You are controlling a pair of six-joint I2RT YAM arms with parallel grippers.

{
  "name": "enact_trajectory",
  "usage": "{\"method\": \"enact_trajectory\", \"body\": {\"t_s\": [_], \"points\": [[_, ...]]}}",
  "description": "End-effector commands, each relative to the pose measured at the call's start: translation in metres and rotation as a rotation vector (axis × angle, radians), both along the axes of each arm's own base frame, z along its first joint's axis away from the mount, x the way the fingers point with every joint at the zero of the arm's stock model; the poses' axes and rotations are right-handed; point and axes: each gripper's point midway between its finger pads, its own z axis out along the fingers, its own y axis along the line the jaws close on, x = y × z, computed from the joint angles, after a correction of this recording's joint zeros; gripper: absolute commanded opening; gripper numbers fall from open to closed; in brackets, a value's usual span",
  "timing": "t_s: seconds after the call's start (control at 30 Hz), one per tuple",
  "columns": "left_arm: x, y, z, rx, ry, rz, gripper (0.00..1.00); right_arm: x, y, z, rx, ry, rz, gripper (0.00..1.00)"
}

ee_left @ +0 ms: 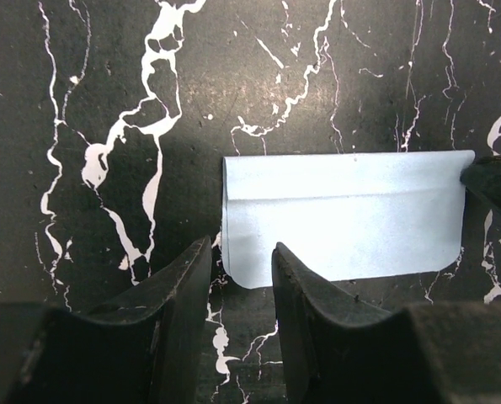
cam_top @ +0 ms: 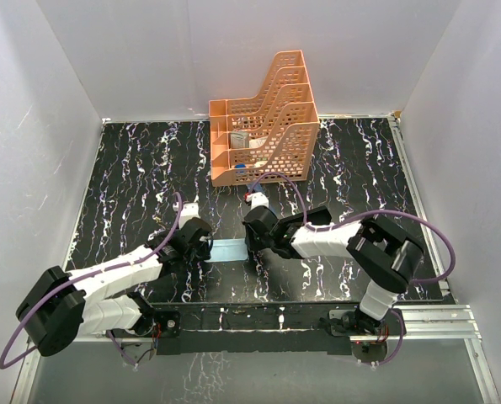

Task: Organize the sunglasses
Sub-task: Adjust the glasses cleaning cloth at the center of the board.

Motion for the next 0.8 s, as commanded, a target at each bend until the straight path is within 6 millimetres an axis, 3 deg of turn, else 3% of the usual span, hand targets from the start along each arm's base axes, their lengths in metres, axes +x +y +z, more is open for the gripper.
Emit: {"method": "enact_trajectory", "body": {"t_s": [0.0,0.77], "points": [[-0.006,-0.009,0.003,-0.047,0.034,-0.009,0.34,-0.007,-0.016,-0.001,-0.042,0.016,-0.002,0.01],[-0.016,-0.006,-0.027,-0.003,0.116,-0.018,0.32,-0.014,-0.022,0.0,-0.029,0.023,-0.004,0.02]]}}
